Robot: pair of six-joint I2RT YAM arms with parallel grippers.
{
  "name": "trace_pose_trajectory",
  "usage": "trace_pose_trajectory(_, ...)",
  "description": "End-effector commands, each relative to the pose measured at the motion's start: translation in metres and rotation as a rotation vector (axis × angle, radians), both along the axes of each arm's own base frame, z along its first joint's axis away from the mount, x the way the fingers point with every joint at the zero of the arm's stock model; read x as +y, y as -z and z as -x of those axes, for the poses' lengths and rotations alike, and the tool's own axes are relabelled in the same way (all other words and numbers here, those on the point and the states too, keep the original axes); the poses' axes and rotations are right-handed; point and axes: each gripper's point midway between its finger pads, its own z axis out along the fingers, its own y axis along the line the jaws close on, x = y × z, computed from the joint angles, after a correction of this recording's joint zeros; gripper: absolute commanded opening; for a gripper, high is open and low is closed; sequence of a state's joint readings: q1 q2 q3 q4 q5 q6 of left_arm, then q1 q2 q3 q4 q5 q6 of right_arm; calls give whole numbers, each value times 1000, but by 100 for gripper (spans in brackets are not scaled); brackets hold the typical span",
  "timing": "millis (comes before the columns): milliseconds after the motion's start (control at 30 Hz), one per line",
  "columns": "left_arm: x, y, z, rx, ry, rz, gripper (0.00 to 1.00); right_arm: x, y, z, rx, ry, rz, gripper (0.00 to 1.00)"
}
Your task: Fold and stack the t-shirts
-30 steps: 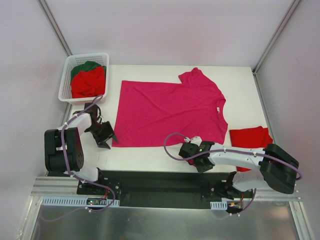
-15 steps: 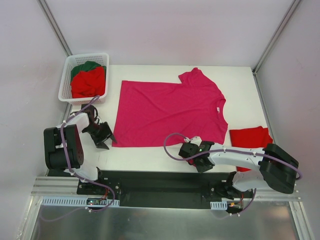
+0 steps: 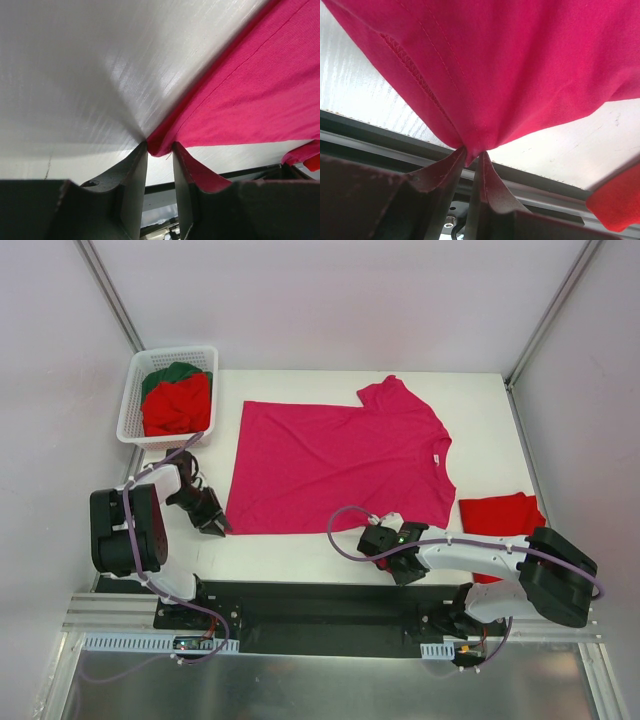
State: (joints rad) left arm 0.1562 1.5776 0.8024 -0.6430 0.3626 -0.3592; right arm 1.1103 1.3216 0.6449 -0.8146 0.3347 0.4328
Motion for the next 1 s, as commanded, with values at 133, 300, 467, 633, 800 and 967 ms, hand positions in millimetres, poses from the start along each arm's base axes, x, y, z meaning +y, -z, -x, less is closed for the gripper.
trace_pose_trajectory(133, 2, 11, -1, 11, 31, -19, 18, 7, -6, -6, -18, -1, -12, 15)
trace_pose_trajectory(300, 1, 11, 0, 11, 35, -14, 0, 7, -6, -6, -17, -2, -12, 1)
trace_pose_trajectory(467, 1, 9, -1, -1, 35, -15, 0, 6, -6, -5, -15, -1, -11, 1)
trace_pose_trajectory(633, 1, 3, -5, -33, 31, -15, 0, 4, -8, -5, -21, 6, -9, 1)
trace_pose_trajectory(800, 0, -10, -10, -95, 28, -10, 0, 0, -21, -5, -39, 6, -24, 1)
trace_pose_trajectory(967, -3, -22, -14, -141, 24, 2, 0, 5, -41, -2, -43, 18, -73, 1)
